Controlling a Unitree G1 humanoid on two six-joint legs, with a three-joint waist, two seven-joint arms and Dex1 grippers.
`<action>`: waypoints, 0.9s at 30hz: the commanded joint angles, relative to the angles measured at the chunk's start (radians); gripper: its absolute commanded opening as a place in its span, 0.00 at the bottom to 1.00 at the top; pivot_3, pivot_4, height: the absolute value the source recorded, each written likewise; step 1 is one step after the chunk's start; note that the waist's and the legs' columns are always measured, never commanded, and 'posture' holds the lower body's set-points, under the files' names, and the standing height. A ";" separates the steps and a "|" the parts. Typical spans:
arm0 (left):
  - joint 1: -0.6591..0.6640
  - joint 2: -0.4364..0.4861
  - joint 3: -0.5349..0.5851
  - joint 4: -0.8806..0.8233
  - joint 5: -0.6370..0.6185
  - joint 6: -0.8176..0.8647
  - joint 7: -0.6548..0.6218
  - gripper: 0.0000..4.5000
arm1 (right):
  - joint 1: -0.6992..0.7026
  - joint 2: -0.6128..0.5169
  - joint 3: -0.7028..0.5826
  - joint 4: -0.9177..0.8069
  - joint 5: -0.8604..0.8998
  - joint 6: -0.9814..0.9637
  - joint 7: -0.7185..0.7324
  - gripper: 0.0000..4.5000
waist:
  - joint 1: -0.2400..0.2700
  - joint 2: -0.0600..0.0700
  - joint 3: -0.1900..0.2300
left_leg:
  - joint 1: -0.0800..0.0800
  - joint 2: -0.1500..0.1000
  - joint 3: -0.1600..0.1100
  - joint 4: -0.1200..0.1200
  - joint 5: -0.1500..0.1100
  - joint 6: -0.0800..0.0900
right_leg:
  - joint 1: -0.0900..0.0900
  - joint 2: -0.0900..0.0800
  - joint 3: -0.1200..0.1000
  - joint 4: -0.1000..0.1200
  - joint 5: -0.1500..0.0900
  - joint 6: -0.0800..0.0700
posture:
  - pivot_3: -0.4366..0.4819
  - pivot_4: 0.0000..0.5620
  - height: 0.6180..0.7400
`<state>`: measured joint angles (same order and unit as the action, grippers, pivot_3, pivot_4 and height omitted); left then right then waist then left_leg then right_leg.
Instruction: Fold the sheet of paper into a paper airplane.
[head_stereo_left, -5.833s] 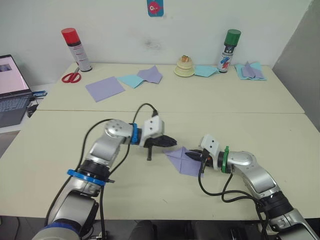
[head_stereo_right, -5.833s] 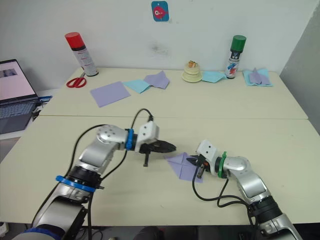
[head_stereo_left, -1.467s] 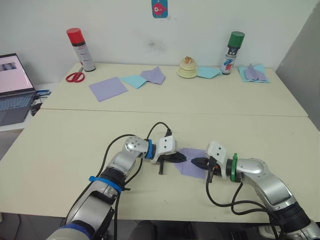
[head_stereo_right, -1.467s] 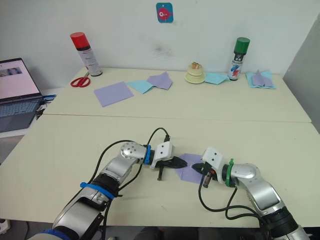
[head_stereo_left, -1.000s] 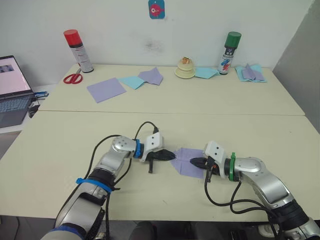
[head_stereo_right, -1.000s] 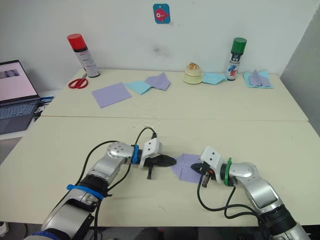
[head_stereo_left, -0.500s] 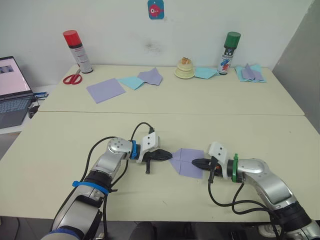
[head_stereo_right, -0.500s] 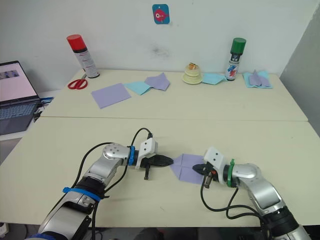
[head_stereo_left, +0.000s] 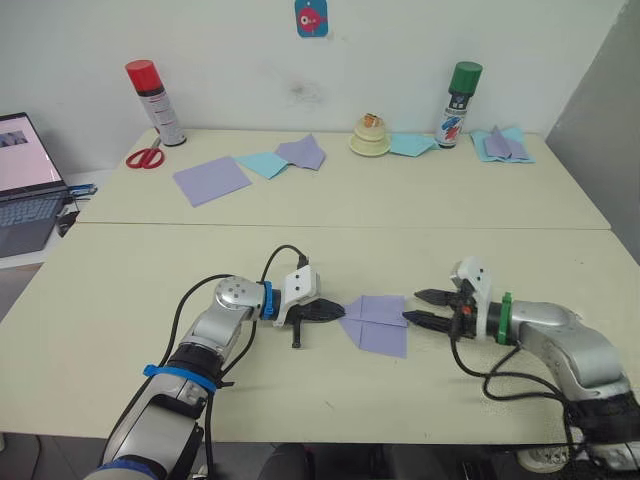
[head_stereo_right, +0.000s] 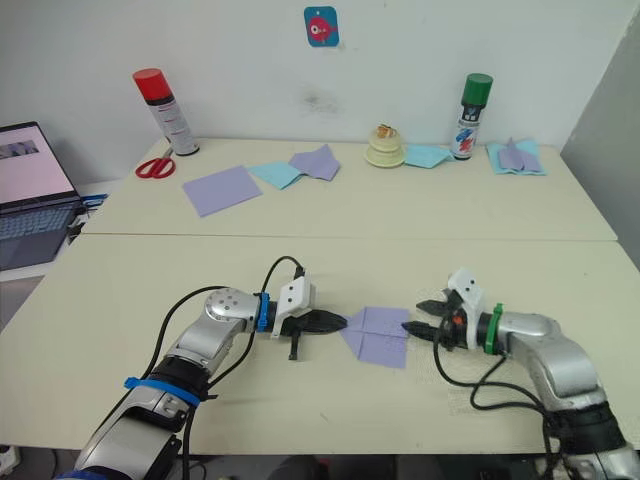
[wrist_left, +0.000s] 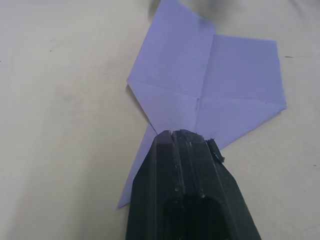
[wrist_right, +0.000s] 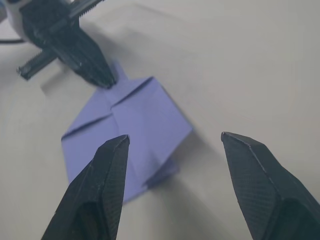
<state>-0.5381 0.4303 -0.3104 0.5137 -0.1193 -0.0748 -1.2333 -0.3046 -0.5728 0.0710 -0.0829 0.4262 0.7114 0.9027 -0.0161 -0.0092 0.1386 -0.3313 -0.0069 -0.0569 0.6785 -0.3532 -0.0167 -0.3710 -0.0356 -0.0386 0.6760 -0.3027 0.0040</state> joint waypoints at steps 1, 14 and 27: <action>0.042 0.025 -0.042 0.054 0.078 0.030 0.007 0.00 | -0.057 0.025 0.011 0.079 0.031 0.053 0.025 0.69 | 0.003 0.000 0.000 | 0.000 0.000 0.000 0.000 0.000 0.000 | 0.000 0.000 0.000 0.000 0.000 0.000 | 0.48 0.27 0.81; 0.073 0.044 -0.015 -0.089 0.041 0.070 0.018 0.00 | -0.090 0.084 0.057 0.082 0.081 0.120 0.086 0.10 | 0.005 0.004 0.004 | -0.006 0.000 0.000 0.000 0.000 0.000 | -0.005 -0.001 0.000 -0.002 0.000 -0.001 | 0.48 0.27 0.81; 0.130 0.200 0.143 -0.444 -0.109 0.236 0.004 0.00 | -0.115 0.055 0.109 0.040 -0.107 -0.357 0.130 0.01 | -0.008 0.005 0.021 | -0.017 0.000 0.000 0.001 0.003 -0.005 | -0.017 -0.001 -0.001 0.001 0.000 -0.001 | 0.48 0.27 0.81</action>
<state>-0.3958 0.6085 -0.2242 0.1548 -0.1815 0.1265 -1.2222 -0.3954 -0.5086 0.1781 -0.0107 0.3676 0.4948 1.0170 -0.0237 -0.0046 0.1593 -0.3489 -0.0069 -0.0566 0.6799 -0.3502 -0.0222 -0.3889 -0.0368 -0.0394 0.6780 -0.3028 0.0032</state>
